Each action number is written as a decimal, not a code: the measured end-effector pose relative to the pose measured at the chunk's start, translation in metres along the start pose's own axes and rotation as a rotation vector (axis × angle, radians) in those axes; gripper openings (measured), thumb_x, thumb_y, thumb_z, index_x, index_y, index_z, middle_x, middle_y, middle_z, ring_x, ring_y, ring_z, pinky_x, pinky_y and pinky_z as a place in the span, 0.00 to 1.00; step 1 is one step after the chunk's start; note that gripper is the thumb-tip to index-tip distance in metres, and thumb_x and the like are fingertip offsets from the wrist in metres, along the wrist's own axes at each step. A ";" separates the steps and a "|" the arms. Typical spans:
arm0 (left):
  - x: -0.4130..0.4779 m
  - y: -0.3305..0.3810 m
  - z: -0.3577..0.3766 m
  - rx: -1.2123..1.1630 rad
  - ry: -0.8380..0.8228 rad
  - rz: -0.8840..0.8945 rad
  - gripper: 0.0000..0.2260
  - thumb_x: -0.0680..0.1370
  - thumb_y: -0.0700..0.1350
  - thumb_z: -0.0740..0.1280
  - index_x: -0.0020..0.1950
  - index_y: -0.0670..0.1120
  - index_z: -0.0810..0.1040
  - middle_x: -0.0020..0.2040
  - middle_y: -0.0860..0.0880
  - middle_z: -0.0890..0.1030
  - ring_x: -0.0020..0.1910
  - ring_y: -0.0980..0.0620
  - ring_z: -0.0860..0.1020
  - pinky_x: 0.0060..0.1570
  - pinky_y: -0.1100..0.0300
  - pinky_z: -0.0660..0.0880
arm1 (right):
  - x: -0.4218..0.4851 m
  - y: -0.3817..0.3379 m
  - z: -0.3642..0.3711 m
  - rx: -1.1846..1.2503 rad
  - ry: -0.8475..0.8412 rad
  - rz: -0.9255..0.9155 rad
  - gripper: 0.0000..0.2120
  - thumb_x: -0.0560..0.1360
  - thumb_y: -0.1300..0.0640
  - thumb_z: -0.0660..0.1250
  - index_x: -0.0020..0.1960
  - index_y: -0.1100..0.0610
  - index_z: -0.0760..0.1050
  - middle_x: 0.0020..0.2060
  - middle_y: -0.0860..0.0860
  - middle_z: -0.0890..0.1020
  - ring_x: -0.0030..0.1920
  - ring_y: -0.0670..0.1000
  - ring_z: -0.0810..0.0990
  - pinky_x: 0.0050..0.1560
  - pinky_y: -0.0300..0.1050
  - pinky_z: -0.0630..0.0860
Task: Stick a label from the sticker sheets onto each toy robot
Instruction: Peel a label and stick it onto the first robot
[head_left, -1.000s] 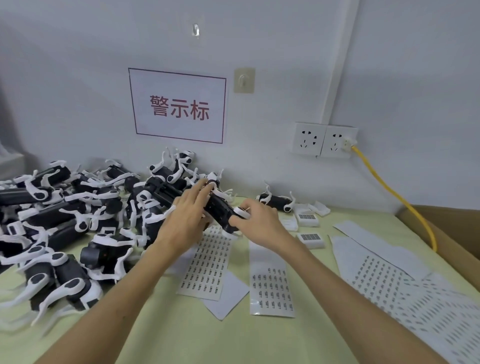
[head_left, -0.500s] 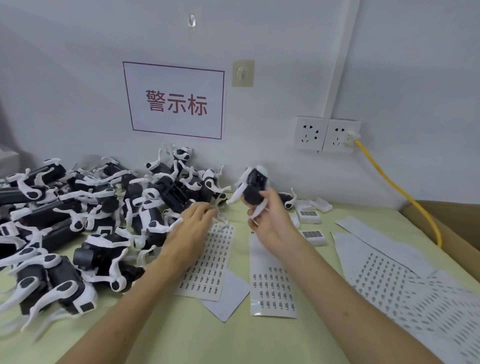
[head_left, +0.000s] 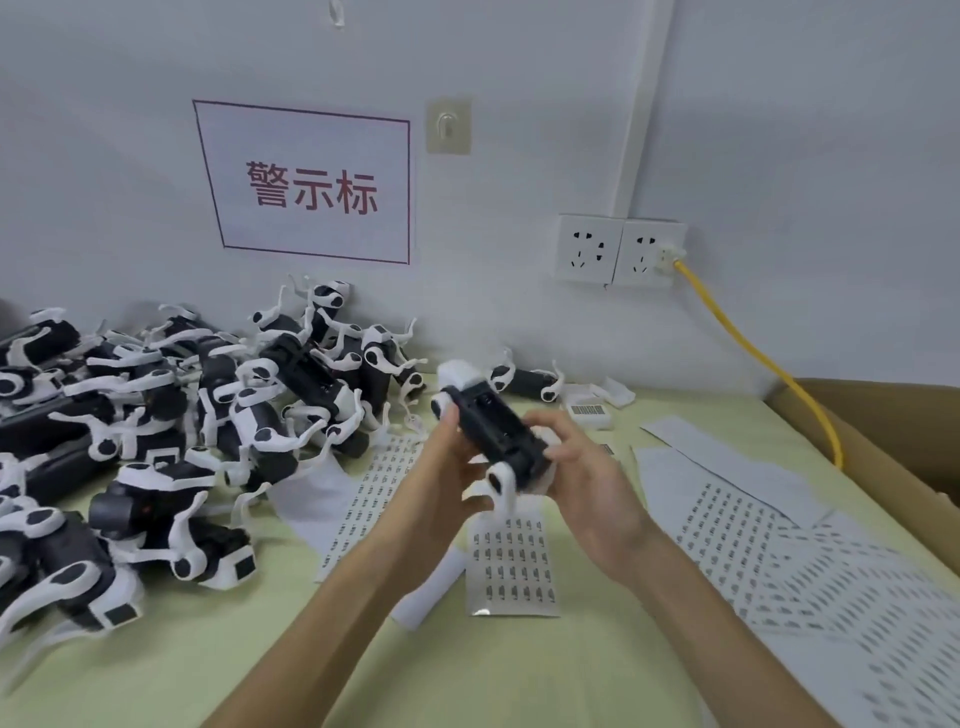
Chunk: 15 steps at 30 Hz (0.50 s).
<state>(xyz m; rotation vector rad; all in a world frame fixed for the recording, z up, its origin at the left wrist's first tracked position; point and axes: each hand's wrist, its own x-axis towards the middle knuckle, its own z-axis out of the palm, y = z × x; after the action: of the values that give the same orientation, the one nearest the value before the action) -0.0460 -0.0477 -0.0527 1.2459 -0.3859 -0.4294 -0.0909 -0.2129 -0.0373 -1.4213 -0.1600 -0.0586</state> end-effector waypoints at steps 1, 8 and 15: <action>-0.001 -0.003 -0.001 -0.036 0.002 0.009 0.27 0.83 0.65 0.59 0.71 0.47 0.78 0.63 0.45 0.84 0.63 0.45 0.81 0.65 0.46 0.76 | -0.005 0.004 0.001 -0.110 -0.029 -0.016 0.16 0.72 0.55 0.60 0.58 0.50 0.77 0.47 0.55 0.83 0.45 0.52 0.78 0.53 0.48 0.72; -0.002 -0.012 -0.018 -0.151 0.344 -0.026 0.32 0.68 0.65 0.71 0.64 0.45 0.78 0.48 0.49 0.88 0.40 0.55 0.84 0.33 0.65 0.77 | -0.013 0.030 -0.014 -0.983 0.215 -0.040 0.19 0.79 0.45 0.67 0.69 0.44 0.73 0.67 0.40 0.75 0.70 0.42 0.69 0.72 0.50 0.64; -0.007 -0.019 -0.032 -0.269 0.374 -0.168 0.21 0.69 0.60 0.75 0.55 0.48 0.80 0.39 0.46 0.84 0.29 0.51 0.79 0.26 0.60 0.73 | -0.020 0.069 -0.009 -1.453 0.080 0.234 0.40 0.77 0.27 0.50 0.81 0.49 0.54 0.82 0.49 0.52 0.81 0.50 0.47 0.78 0.57 0.39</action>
<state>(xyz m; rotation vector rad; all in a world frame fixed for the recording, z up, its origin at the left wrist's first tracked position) -0.0382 -0.0232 -0.0801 1.0699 0.0939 -0.3675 -0.1001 -0.2124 -0.1089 -2.8697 0.1763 -0.0341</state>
